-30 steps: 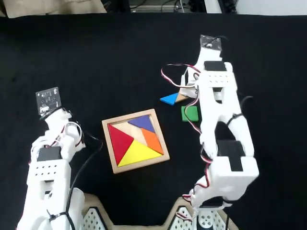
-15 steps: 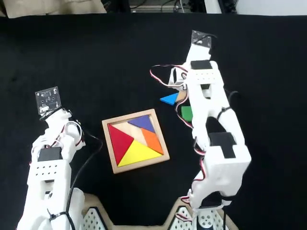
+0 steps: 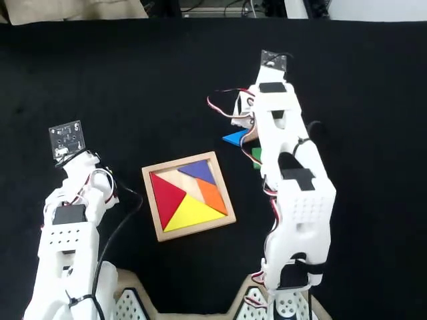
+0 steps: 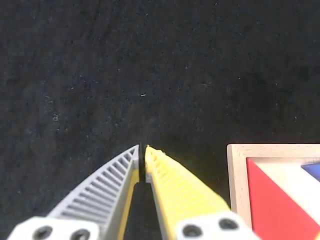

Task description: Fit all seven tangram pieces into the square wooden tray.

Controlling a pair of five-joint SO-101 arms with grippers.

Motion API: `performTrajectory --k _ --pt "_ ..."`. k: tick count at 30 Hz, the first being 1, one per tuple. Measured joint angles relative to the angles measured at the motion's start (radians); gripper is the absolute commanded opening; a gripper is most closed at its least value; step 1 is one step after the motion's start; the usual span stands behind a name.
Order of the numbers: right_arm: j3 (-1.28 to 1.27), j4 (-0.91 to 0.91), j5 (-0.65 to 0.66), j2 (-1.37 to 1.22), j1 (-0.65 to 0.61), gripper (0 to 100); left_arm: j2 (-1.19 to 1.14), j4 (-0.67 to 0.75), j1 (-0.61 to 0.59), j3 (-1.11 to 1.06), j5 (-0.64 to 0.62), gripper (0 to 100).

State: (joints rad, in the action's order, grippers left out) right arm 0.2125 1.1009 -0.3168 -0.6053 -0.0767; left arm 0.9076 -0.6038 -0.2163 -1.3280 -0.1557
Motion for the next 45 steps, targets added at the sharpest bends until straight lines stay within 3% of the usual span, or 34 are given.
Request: performTrajectory --k 15,19,32,37,45 --pt "0.009 0.005 0.0 -0.02 0.071 2.0 0.0 0.0 0.0 0.0 0.0 3" --pt "0.009 0.005 0.005 -0.02 0.072 1.2 0.0 0.0 0.0 0.0 0.0 3" --pt "0.026 0.203 0.183 0.037 0.103 1.1 0.0 0.021 0.0 -0.009 0.0 3" --pt "0.005 0.249 0.318 0.178 0.1 1.1 0.0 0.043 0.0 -0.023 0.0 3" --pt "-0.264 0.252 0.48 0.508 -0.011 1.1 0.0 0.043 0.0 -0.023 0.0 3"
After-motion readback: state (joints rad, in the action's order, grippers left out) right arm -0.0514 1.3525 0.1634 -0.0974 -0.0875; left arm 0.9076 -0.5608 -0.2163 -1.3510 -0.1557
